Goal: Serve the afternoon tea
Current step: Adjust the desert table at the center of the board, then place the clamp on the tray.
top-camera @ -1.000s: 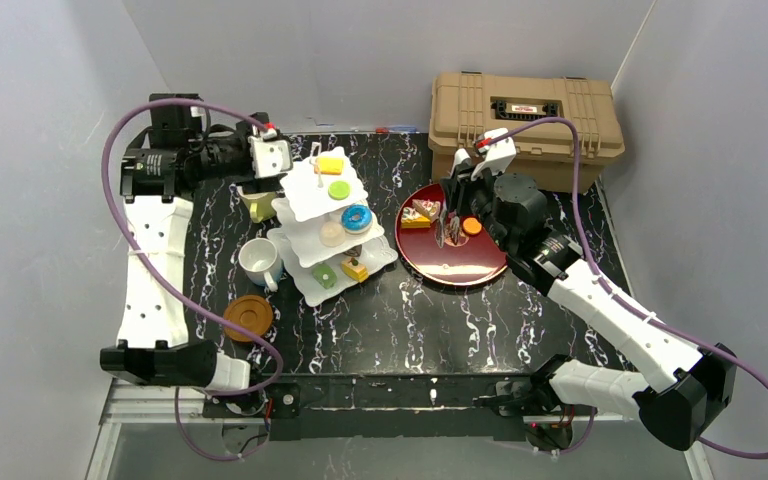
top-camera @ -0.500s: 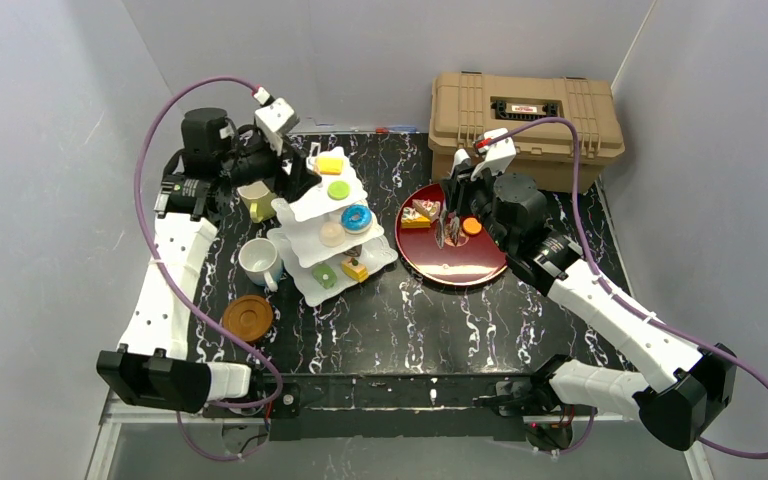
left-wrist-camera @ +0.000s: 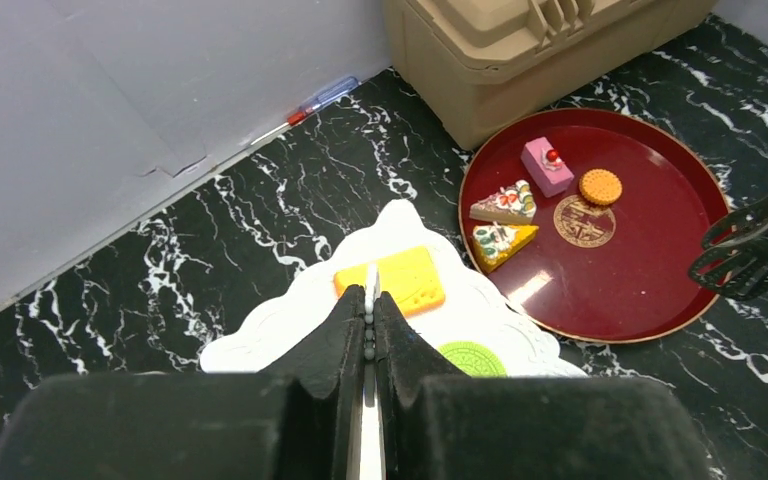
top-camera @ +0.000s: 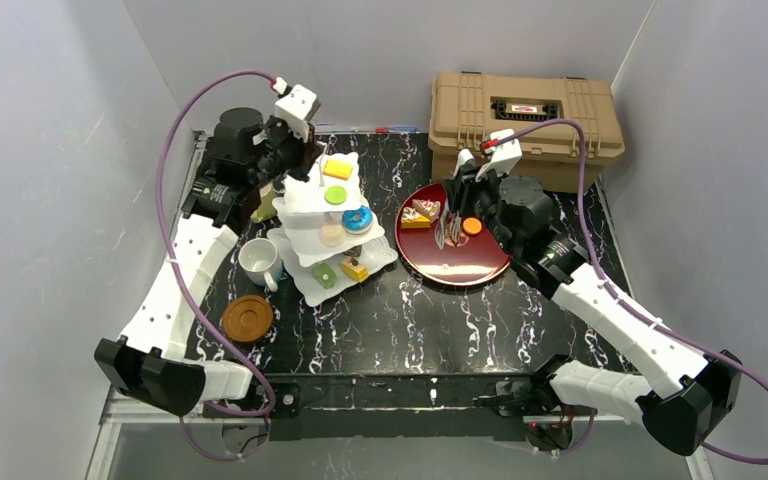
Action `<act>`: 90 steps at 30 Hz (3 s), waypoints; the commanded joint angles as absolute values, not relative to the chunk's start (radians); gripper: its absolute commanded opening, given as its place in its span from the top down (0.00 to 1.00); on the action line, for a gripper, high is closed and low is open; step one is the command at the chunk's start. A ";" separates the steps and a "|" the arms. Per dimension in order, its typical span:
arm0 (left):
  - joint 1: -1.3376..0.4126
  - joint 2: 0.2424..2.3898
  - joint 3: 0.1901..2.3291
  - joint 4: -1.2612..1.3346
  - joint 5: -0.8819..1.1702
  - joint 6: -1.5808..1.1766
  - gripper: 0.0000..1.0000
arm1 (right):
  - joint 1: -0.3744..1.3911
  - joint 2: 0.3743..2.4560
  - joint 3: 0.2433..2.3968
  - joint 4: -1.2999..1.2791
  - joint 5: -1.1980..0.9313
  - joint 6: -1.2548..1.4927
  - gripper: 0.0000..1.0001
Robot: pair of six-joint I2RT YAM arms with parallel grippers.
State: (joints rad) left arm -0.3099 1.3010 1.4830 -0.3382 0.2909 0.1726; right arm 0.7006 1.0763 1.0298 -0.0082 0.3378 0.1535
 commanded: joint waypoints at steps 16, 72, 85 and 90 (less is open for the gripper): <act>-0.449 1.395 1.768 -0.341 -0.393 0.092 1.00 | 0.692 1.046 1.020 0.054 0.333 0.145 0.79; -0.052 1.330 1.841 -0.595 0.854 0.342 0.02 | 0.687 1.007 1.013 0.024 0.343 0.155 0.79; 0.109 1.501 2.008 -1.123 1.046 1.859 0.04 | 0.685 1.002 1.012 0.013 0.355 0.159 0.79; 0.099 1.396 1.731 -0.848 1.072 2.264 0.06 | 0.685 1.002 0.991 0.026 0.352 0.171 0.79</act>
State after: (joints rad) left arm 0.1089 1.4734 1.8961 -1.0035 1.0096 1.7542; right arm 0.6884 1.0313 0.9833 -0.0307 0.3382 0.1585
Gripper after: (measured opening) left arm 0.945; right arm 0.446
